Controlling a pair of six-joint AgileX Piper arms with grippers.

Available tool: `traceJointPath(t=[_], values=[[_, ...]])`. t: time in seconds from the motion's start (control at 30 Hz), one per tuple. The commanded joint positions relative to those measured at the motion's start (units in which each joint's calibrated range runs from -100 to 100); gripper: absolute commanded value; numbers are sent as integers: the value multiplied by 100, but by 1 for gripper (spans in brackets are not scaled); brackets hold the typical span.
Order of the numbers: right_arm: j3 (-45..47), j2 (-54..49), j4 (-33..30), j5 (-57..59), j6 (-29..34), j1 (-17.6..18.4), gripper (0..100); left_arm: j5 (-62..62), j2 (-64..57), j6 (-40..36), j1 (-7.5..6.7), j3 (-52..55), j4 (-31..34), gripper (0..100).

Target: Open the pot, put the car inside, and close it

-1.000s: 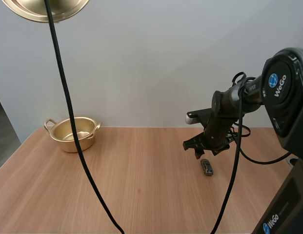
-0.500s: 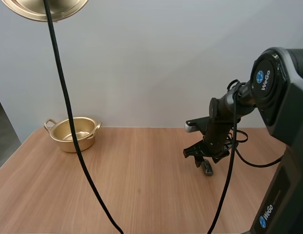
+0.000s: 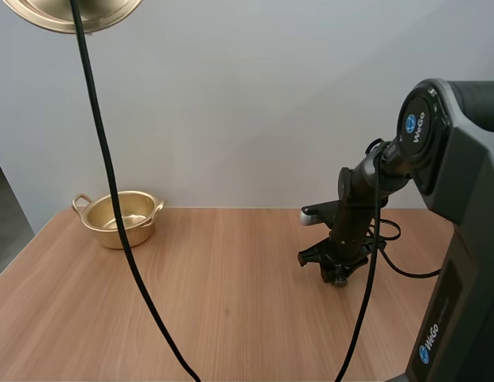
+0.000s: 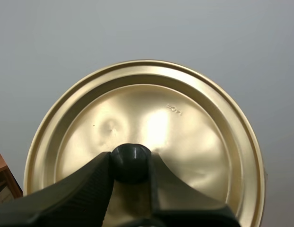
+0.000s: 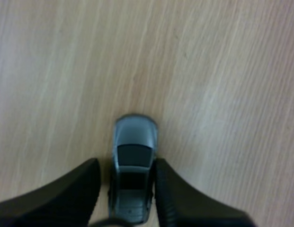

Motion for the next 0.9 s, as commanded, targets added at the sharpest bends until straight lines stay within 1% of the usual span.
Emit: traceJointPath(t=[0.0,0.03,0.13,0.3,0.37,0.43,0.53,0.63,0.73,0.83,0.87], values=[[4,11,-13,-50,-49,2,8,-100,4,156,-2,-1,4,0],[4,11,-13,-179,-132,2,0,-142,4,156,-2,-1,4,0],[4,11,-13,-736,-522,2,0,-156,4,101,-2,-1,4,0],[4,-83,37,-1949,-891,2,0,-139,-64,-295,-2,-1,4,0],[-117,-200,124,-2316,-1065,38,0,-139,-70,-295,-2,-1,152,0],[-328,-323,308,-2388,-1265,99,0,-123,-87,-304,-2,-4,372,0],[-782,-590,984,-2388,-1645,235,0,-178,-245,-642,-2,-4,576,0],[-1231,-831,2080,-2388,-2196,430,0,-353,-480,-1181,-2,-4,576,0],[-1796,-901,3015,-1968,-2731,712,0,-736,-715,-1229,-2,-4,598,0],[-2267,-853,3765,-1433,-3168,1107,0,-935,-918,-1229,-2,-4,680,0],[-2382,-818,3911,-1315,-3343,1229,0,-935,-971,-1229,-2,-4,696,0]])
